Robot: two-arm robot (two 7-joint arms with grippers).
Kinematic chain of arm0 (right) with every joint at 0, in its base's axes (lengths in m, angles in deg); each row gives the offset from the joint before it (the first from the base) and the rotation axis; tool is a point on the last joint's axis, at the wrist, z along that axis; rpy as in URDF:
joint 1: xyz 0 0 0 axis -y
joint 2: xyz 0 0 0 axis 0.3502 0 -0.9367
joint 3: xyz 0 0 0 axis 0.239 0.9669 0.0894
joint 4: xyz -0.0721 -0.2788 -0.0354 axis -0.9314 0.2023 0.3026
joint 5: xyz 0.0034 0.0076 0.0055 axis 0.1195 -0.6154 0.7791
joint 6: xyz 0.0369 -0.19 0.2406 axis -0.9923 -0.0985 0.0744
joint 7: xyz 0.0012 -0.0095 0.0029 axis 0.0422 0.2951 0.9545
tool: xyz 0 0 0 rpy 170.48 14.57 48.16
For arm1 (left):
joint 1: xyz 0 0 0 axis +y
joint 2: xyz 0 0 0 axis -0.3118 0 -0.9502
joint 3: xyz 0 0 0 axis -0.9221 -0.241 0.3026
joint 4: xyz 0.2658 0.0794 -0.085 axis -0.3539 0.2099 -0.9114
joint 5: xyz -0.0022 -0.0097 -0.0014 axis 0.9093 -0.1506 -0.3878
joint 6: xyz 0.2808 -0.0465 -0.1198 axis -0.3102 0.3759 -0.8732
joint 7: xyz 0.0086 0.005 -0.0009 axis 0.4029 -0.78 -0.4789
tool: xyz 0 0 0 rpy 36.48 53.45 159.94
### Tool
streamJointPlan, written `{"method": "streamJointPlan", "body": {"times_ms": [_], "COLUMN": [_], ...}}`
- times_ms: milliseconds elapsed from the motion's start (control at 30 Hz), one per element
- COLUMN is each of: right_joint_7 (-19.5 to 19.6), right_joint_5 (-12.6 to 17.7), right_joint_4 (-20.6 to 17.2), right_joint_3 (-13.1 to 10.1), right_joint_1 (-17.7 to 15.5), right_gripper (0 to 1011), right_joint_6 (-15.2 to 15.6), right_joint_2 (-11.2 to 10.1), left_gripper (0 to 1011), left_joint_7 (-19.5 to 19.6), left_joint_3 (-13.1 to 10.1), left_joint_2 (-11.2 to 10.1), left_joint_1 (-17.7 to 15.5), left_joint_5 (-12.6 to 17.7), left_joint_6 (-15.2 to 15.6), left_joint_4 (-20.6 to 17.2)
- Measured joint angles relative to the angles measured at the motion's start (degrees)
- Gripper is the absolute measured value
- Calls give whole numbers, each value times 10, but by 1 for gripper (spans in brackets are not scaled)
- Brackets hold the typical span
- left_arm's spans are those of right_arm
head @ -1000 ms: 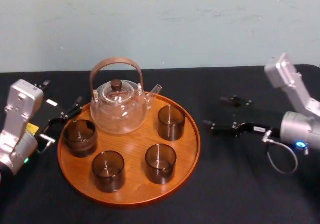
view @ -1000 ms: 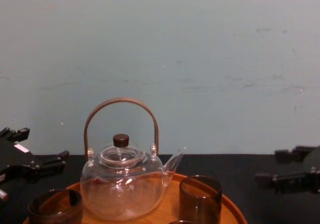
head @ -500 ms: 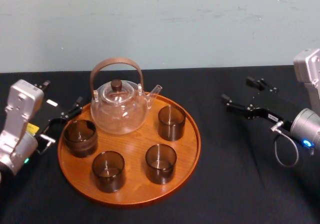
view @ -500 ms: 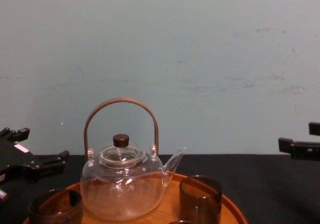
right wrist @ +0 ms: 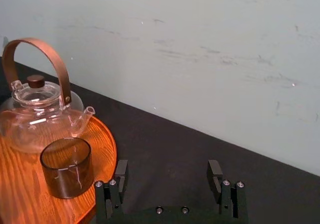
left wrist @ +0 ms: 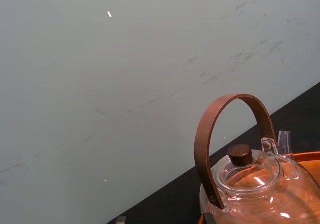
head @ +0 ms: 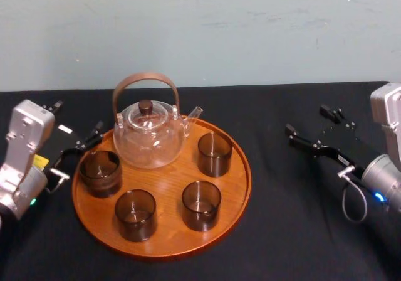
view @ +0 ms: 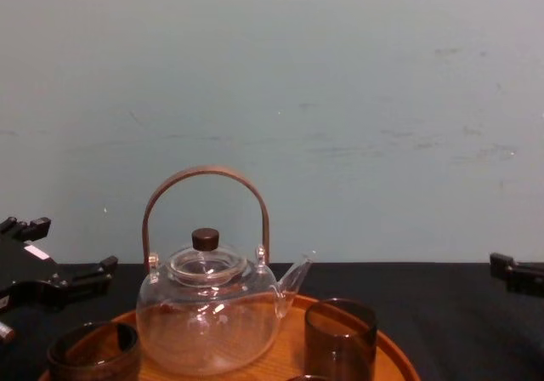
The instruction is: Pick up the glass from the table and place it on the tray.
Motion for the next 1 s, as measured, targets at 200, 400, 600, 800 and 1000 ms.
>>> {"method": "streamJointPlan", "body": {"times_ms": [200,400,600,800,1000], "right_joint_7": [3,4,4,4,4], "right_joint_5": [-10,-12,-11,-10,-9], "right_joint_4": [7,8,7,7,7], "right_joint_3": [-4,-5,-5,-5,-5], "right_joint_1": [-5,-5,-5,-5,-5], "right_gripper": [1002,1002,1002,1002,1002], "right_joint_6": [0,1,1,1,1], "right_joint_2": [11,12,11,11,10], "left_gripper": [1001,1001,1001,1001,1001], "left_joint_7": [0,0,0,0,0], "left_joint_3": [0,0,0,0,0], "left_joint_2": [0,0,0,0,0], "left_joint_1": [0,0,0,0,0], "left_joint_5": [0,0,0,0,0], "left_joint_6": [0,0,0,0,0], "left_joint_4": [0,0,0,0,0]}}
